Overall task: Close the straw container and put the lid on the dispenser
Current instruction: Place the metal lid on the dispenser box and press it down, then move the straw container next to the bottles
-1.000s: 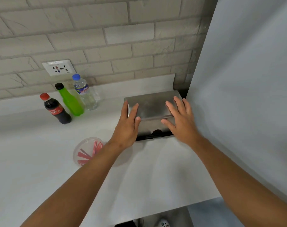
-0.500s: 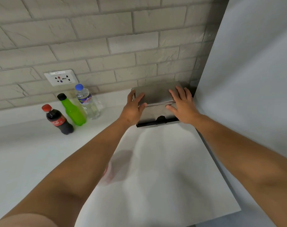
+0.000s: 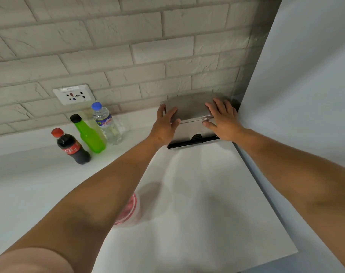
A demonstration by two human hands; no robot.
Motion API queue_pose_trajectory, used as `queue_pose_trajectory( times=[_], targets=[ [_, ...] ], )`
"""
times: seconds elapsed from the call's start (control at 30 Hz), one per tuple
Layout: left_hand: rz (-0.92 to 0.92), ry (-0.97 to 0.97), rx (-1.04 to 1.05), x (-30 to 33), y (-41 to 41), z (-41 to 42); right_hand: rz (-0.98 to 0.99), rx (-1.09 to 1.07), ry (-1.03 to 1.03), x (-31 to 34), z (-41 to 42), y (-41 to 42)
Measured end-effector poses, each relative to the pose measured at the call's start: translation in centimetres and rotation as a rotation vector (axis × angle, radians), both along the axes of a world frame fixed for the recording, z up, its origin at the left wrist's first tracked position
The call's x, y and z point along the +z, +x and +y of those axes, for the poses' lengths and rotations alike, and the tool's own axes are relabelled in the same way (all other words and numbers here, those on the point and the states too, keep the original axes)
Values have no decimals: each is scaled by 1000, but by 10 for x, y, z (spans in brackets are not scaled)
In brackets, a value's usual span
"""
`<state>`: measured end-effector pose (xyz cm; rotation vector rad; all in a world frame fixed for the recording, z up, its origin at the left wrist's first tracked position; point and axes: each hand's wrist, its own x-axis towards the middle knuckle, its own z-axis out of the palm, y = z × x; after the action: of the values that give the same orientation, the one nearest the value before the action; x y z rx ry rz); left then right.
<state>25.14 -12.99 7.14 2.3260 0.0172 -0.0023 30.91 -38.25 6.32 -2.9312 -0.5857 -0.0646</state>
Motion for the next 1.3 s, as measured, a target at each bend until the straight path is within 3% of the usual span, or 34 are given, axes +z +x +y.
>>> queue_pose_trajectory(
  times=[0.13,0.3,0.47,0.77,0.97,1.3],
  targets=[
    [42,64,-94,10,-14,14,-8,-52,-16,7,4,-12],
    [128,40,-209,18,-70,68,-96,-13,339,-11,22,-85],
    [137,-100,-251,11,-148,122,93,111,546,-34,55,-171],
    [230,-143,-295,-19,-263,192,312,244,731,-45,127,-281],
    [211,-224,-228,-35,-281,190,360,296,677,-54,156,-308],
    [183,-333,-190,-51,-251,163,217,120,943,-62,170,-290]
  ],
)
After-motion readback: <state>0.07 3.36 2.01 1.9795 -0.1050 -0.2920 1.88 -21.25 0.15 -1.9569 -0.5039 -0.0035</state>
